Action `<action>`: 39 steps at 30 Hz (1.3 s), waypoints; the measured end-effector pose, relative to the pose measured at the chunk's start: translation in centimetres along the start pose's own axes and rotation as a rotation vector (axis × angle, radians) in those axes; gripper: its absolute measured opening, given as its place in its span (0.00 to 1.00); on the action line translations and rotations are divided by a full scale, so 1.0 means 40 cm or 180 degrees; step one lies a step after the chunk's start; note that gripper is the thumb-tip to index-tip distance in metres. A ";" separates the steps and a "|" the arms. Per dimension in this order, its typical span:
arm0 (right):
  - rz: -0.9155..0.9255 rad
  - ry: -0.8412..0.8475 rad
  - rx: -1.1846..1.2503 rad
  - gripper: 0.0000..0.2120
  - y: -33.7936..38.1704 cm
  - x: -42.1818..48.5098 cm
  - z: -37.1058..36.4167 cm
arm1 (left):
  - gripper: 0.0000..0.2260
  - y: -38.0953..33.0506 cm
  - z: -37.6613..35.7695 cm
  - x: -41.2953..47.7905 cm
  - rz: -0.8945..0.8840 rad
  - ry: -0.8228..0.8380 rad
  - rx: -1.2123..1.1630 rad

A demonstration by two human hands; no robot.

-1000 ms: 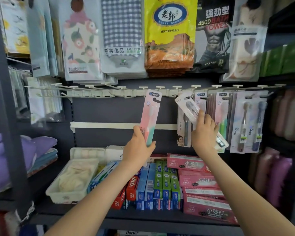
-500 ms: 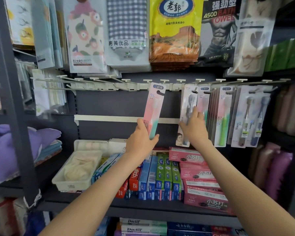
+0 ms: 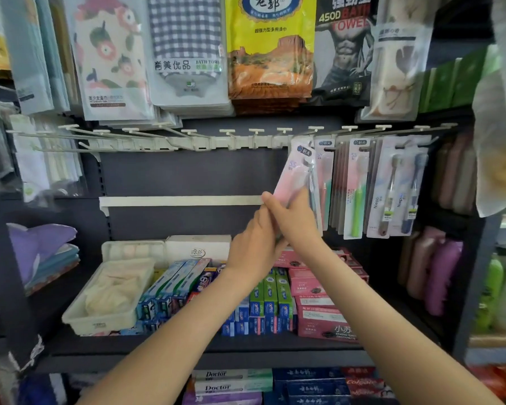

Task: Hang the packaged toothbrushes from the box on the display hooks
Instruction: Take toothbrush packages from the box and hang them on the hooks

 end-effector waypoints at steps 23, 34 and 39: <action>0.0420 -0.0555 -0.2262 0.26 -0.096 0.247 0.254 | 0.43 -0.048 -0.158 0.347 -0.0680 -0.0130 0.0921; 0.0218 -0.0580 -0.2093 0.28 -0.149 0.275 0.213 | 0.43 -0.038 -0.217 0.358 -0.0764 0.0038 0.1006; 0.0331 -0.0646 -0.2077 0.30 -0.172 0.199 0.173 | 0.42 -0.024 -0.219 0.266 -0.0866 0.0057 0.0641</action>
Point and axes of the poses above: each hand's wrist, its own x-axis towards the middle knuckle, its own z-axis out of the back of the hand, y = z × x, the point moved 8 cm from there along x, towards the middle knuckle, and after that the axes turned 1 degree about -x, right-handed, at the moved point
